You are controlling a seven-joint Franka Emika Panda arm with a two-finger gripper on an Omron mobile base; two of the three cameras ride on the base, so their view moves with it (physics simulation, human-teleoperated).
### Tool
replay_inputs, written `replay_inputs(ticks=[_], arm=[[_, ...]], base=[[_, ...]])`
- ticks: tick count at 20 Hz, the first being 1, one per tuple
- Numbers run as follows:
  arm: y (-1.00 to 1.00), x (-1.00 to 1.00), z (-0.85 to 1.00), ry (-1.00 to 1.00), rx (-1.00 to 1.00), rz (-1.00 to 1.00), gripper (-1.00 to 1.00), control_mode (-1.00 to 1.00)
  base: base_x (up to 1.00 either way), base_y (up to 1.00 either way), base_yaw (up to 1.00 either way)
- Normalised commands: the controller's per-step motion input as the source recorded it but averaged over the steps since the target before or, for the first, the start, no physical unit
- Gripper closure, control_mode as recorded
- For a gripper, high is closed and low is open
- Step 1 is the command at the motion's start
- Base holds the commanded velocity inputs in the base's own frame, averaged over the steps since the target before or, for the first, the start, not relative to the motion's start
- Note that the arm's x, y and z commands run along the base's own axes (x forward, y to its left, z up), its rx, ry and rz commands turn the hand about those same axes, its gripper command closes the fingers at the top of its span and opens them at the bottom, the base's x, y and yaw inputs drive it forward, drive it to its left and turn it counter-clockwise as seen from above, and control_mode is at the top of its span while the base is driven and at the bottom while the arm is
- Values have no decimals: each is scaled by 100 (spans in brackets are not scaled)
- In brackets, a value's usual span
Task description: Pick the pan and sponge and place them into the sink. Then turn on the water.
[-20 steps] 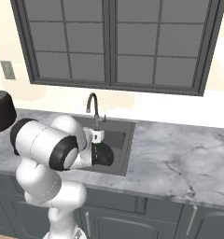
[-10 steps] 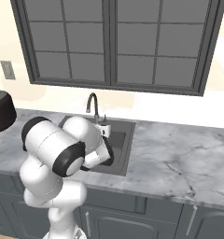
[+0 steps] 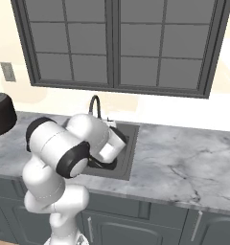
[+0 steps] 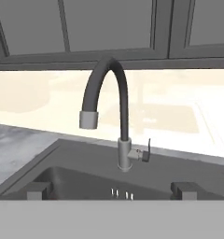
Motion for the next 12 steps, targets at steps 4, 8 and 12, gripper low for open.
replay_inputs(ticks=[4, 8, 12], arm=[[-11, 6, -16, -15, 6, 12, -100, -100], [-15, 19, -7, 1, 7, 6, -100, -100], [-20, 15, -9, -4, 6, 13, -100, -100]], base=[[0, 0, 0], [0, 0, 0], [0, 0, 0]])
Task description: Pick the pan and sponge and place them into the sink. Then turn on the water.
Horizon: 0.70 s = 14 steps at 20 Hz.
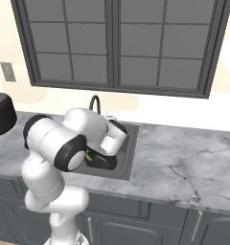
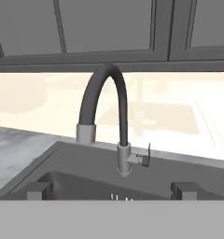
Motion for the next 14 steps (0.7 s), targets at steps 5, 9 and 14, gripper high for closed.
replay_inputs(ticks=[5, 9, 14], arm=[[-18, 1, -15, -11, 4, 17, -100, -100], [-19, 0, -17, -7, 4, 16, -100, -100], [-22, 10, -15, -1, 5, 12, -100, -100]], base=[[0, 0, 0], [0, 0, 0], [0, 0, 0]])
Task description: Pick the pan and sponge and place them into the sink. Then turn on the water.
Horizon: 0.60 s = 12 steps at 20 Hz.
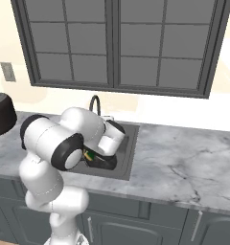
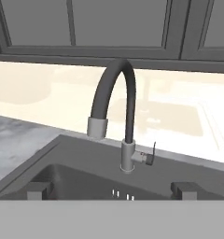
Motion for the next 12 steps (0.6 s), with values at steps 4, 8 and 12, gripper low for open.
replay_inputs(ticks=[4, 8, 12], arm=[[-19, 22, -22, 9, 5, 10, -100, -100], [-24, 25, -14, 11, 5, 7, -100, -100], [-30, 25, -5, 6, 6, 5, -100, -100]], base=[[0, 0, 0], [0, 0, 0], [0, 0, 0]])
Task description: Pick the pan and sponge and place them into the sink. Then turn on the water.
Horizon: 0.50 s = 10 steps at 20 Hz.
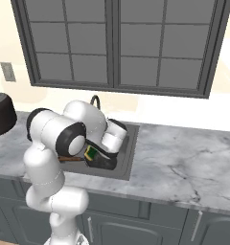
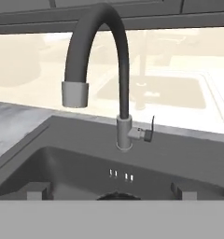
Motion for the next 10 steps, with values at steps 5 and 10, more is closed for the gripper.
replay_inputs(ticks=[5, 10], arm=[[-33, 27, -3, 1, 4, 6, -100, -100], [-29, 25, -5, -4, 6, 7, -100, -100]], base=[[0, 0, 0], [0, 0, 0]])
